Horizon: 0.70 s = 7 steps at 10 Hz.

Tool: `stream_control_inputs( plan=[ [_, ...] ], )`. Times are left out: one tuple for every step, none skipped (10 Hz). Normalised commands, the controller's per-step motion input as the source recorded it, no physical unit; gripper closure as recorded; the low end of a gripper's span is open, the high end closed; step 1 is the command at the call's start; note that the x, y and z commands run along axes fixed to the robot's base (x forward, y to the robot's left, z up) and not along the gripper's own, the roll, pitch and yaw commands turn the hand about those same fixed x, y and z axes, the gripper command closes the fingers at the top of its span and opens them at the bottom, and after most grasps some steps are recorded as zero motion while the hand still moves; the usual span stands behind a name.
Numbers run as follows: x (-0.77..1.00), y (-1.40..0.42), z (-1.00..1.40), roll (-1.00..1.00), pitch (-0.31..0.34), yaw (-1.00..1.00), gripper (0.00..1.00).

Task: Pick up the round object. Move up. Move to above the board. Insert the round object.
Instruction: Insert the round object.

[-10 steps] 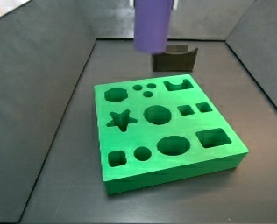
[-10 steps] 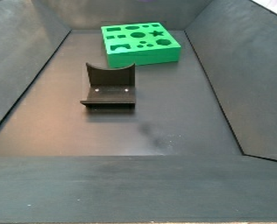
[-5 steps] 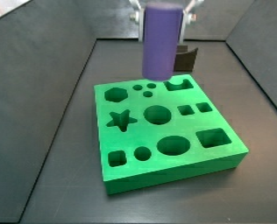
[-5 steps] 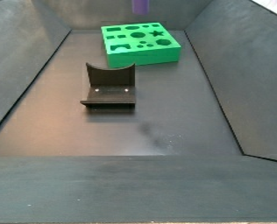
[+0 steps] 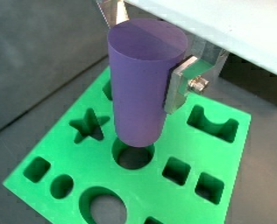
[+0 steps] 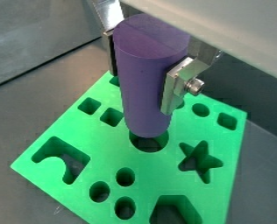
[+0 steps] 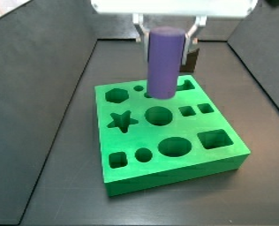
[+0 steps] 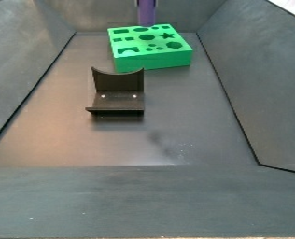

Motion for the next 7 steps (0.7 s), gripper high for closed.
stream_control_inputs(
  plan=[
    [0.15, -0.09, -0.31, 0.02, -0.064, 0.0, 1.0],
    [0.15, -0.11, -0.29, 0.01, -0.063, 0.0, 1.0],
    [0.11, -0.1, -0.32, 0.02, -0.073, 0.0, 1.0],
    [0.09, -0.09, -0.34, 0.03, -0.071, 0.0, 1.0],
    [0.04, -0.08, -0.37, 0.06, -0.074, 0.0, 1.0],
    [0.03, -0.06, -0.38, 0.07, -0.069, 0.0, 1.0],
    [0.0, -0.04, -0.41, 0.11, -0.057, 0.0, 1.0]
  ],
)
